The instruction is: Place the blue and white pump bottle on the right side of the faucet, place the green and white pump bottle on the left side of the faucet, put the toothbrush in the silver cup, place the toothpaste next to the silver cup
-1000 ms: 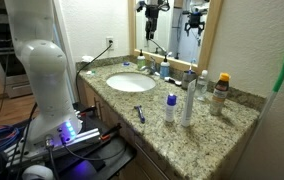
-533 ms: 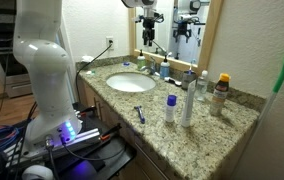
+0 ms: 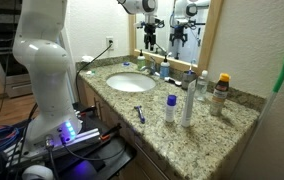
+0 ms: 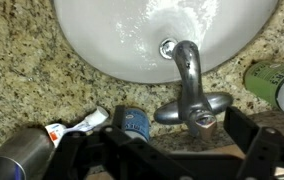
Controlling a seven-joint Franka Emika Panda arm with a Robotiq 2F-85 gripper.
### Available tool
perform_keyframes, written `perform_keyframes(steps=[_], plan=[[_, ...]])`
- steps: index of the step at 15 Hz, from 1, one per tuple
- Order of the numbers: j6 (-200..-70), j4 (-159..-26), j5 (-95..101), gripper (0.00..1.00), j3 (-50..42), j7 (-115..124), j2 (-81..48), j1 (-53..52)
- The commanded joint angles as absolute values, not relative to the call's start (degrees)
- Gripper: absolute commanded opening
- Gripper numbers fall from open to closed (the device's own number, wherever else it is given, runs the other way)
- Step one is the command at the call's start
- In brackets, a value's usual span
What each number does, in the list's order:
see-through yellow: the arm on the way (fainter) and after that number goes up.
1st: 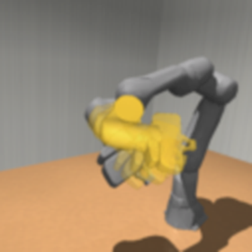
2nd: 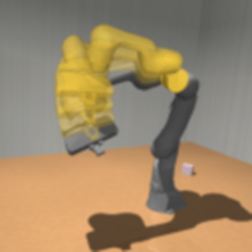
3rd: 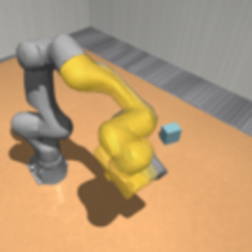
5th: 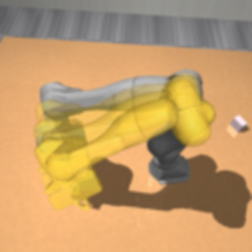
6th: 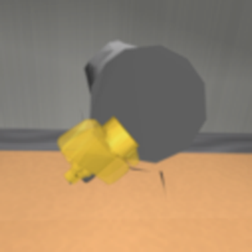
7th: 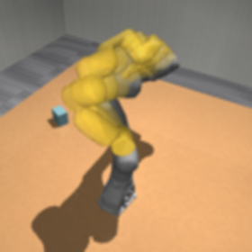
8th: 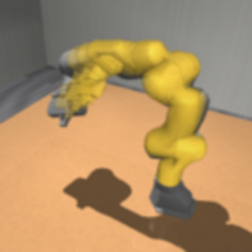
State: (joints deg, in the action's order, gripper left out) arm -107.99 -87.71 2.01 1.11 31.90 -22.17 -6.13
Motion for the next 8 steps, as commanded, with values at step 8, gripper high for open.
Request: perform_keyframes(steps=[8], plan=[[-106.86,-71.96,-3.99,1.0,-0.06,30.22,-35.86,-5.84]])
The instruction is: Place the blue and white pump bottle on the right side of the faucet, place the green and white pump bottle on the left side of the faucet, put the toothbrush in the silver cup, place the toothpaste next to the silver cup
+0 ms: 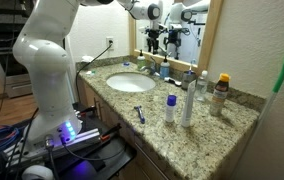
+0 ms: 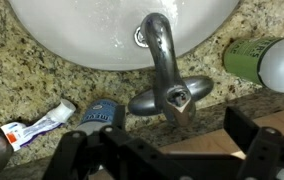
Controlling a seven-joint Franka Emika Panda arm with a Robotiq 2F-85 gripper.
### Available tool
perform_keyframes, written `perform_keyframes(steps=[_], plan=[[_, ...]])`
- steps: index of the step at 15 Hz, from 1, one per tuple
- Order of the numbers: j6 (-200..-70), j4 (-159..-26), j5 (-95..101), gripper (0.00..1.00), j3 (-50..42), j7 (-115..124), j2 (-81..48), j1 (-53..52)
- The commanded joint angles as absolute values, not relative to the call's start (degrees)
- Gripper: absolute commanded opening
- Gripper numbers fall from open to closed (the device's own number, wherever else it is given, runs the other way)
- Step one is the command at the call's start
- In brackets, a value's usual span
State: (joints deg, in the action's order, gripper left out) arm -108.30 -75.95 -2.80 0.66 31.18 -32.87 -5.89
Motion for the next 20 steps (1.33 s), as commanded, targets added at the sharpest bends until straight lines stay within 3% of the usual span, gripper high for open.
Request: perform_keyframes(steps=[1,13,14,20], plan=[[-106.86,-71.33,-4.28,1.0,-0.11,30.29,-36.44,-5.77],[-106.01,-73.17,-3.53,1.0,-0.58,29.6,-36.7,-6.94],[-106.01,-73.15,-3.52,0.78,-0.59,29.61,-36.6,-6.94],[-105.57,-73.3,-3.51,0.38,-0.59,29.81,-37.29,-7.14]])
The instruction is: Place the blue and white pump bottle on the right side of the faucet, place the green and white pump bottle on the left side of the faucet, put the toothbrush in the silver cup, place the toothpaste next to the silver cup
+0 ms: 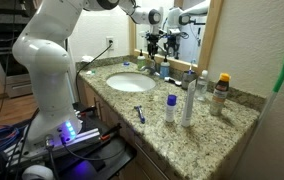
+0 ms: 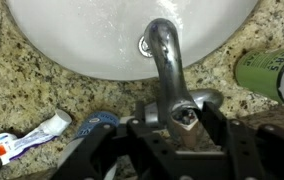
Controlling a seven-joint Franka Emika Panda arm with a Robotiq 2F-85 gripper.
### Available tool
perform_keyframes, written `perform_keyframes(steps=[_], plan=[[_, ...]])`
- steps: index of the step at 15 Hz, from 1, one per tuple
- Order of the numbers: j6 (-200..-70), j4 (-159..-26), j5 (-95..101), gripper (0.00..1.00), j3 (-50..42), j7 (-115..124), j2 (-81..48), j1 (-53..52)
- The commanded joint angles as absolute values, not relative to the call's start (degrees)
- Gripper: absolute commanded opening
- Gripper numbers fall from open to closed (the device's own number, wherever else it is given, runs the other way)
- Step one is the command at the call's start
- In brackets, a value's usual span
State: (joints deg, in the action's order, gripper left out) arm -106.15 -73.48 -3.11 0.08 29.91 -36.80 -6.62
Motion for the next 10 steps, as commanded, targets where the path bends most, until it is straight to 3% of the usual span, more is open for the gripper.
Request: perform_keyframes(steps=[1,5,10], plan=[[-105.66,-73.29,-3.58,0.31,-0.58,29.82,-37.27,-7.11],[-105.51,-72.96,-4.16,0.05,-0.52,29.78,-37.11,-7.37],[-101.83,-73.94,-4.31,0.08,-0.3,27.68,-37.0,-7.04]])
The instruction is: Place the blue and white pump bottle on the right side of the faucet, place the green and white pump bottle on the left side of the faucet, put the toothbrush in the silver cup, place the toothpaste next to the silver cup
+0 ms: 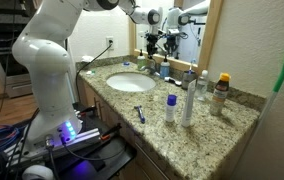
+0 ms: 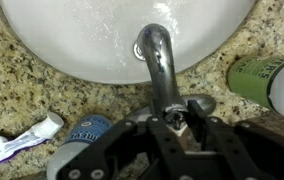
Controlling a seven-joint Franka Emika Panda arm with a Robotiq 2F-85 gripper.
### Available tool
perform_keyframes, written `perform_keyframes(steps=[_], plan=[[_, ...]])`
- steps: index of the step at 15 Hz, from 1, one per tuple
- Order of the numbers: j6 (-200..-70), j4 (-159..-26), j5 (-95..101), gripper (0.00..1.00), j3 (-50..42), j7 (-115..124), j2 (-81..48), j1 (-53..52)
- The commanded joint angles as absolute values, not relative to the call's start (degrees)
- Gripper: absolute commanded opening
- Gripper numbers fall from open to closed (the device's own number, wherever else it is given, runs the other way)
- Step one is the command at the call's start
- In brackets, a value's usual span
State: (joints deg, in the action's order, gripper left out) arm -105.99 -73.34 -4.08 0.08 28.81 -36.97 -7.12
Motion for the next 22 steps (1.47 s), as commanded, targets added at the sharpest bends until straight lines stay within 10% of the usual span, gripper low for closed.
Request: perform_keyframes(steps=[1,15,16,22], plan=[[-100.88,-74.0,-4.25,0.08,-0.3,27.61,-37.41,-7.08],[-100.4,-76.85,1.77,0.08,-2.36,32.02,-37.69,-10.62],[-100.81,-78.1,1.34,0.55,-1.84,30.65,-35.57,-10.31],[-89.3,-83.7,-0.36,0.92,0.21,13.36,-24.39,-6.65]])
